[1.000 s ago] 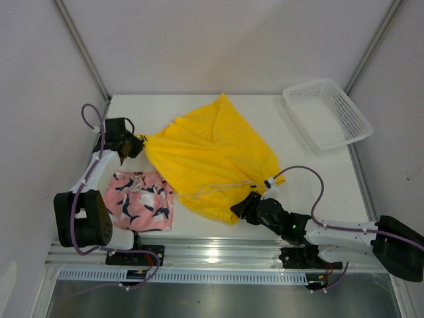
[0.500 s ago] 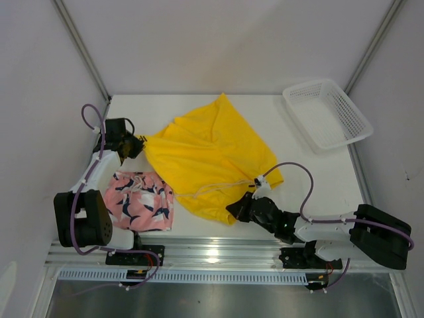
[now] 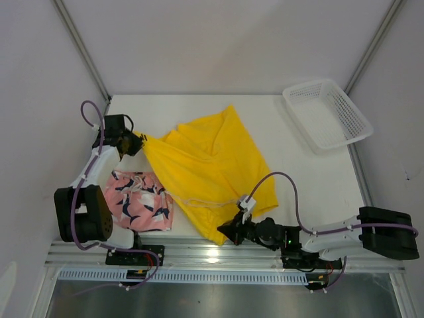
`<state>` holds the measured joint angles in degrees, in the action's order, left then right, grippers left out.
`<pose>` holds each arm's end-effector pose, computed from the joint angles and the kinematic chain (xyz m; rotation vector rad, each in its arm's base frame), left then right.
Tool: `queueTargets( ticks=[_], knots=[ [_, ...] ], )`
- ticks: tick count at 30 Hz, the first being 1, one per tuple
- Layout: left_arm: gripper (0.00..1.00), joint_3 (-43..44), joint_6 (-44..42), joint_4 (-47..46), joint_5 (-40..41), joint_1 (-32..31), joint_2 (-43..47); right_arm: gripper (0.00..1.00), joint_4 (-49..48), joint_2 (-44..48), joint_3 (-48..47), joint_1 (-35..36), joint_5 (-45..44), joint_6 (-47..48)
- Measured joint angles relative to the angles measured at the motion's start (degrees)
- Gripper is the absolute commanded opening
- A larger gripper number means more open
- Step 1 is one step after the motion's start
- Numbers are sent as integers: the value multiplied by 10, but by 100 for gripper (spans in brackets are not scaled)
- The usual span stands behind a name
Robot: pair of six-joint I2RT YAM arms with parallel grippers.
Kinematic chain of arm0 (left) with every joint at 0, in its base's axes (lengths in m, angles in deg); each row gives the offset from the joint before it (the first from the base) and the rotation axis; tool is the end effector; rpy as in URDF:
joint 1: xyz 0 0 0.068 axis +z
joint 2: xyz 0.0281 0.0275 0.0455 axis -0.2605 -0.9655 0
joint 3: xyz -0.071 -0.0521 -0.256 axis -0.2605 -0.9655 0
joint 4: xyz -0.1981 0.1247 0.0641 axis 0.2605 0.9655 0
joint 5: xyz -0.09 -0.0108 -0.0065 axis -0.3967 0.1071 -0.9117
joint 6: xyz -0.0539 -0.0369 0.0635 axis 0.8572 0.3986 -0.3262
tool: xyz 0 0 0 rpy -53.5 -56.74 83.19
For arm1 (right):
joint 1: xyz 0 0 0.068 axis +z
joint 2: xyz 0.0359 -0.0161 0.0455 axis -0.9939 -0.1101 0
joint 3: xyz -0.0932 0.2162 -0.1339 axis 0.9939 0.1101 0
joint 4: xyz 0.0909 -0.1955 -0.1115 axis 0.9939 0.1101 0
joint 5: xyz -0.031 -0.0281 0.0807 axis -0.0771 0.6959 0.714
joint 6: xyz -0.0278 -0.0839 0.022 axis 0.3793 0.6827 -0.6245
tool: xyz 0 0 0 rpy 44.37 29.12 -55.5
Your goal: Fold and stack the shorts
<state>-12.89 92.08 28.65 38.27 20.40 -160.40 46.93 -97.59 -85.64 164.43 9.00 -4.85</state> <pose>0.3218 0.0310 0.2233 -1.1027 2.1372 -0.3435 0.0634 0.2334 0.1651 -0.5796 1.8695 1.0885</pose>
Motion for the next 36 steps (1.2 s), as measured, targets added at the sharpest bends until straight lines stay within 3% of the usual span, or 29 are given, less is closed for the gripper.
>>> queueTargets(
  ticks=[4,12,16,23,30,36],
  knots=[
    [0,21,0,18,-12,7,-13,0,-9,59,30,23,-15,40],
    [0,43,0,44,-46,19,-31,0,60,323,47,26,-72,94],
    [0,47,1,54,-66,19,-29,0,99,389,43,-2,-70,119],
    [0,125,6,82,-74,20,-6,0,215,377,-46,-75,-5,165],
    [0,224,21,114,-75,36,50,0,349,314,-259,-151,83,208],
    [0,280,47,142,-75,64,120,0,437,294,-387,-191,152,224]
  ],
)
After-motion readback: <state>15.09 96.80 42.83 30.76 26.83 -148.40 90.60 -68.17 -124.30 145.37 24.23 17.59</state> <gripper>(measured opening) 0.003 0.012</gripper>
